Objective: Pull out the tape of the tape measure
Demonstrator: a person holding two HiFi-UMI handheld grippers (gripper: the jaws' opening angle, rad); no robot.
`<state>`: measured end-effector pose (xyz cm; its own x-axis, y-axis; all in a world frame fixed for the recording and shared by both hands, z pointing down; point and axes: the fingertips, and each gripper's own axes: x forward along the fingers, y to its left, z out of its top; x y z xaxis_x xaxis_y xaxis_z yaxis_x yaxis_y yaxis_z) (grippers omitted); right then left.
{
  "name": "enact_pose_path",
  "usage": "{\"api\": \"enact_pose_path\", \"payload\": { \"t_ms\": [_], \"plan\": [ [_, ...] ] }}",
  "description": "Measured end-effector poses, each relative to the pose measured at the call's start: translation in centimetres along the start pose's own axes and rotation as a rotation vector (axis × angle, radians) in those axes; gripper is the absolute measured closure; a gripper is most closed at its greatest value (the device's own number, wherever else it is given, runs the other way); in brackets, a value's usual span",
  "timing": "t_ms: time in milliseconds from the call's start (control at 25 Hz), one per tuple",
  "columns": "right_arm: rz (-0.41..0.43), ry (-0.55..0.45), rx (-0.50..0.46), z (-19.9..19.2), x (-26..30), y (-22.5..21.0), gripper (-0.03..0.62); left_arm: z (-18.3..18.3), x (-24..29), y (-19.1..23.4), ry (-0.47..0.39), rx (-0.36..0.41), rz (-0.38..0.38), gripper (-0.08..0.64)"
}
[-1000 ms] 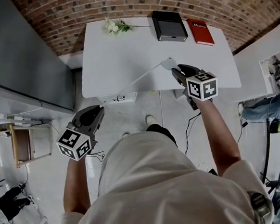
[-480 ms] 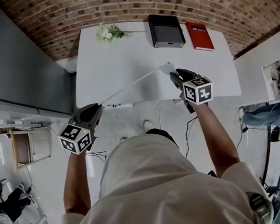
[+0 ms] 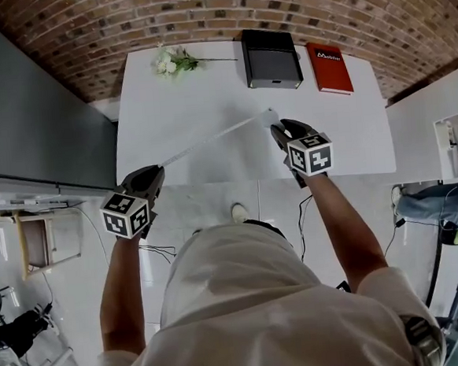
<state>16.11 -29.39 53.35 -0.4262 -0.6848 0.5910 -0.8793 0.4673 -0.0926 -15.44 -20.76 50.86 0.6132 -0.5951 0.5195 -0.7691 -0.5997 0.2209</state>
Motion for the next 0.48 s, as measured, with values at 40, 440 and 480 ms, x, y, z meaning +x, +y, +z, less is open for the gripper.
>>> {"api": "enact_pose_path", "payload": {
  "t_ms": [40,440,480],
  "plan": [
    [0.004,0.005,0.001,-0.2,0.6,-0.4,0.457,-0.1,0.7,0.3,0.009,-0.003,0.007,0.532],
    [0.035,0.037,-0.040,-2.7,6.8,-3.8,0.457,-2.0,6.7,3.5,0.108,-0.049,0.097,0.532],
    [0.038,0.040,-0.047,-2.8,7.4,-4.0,0.457,-2.4,7.2,3.8,0.121,-0.055,0.106,0.532]
  ]
}}
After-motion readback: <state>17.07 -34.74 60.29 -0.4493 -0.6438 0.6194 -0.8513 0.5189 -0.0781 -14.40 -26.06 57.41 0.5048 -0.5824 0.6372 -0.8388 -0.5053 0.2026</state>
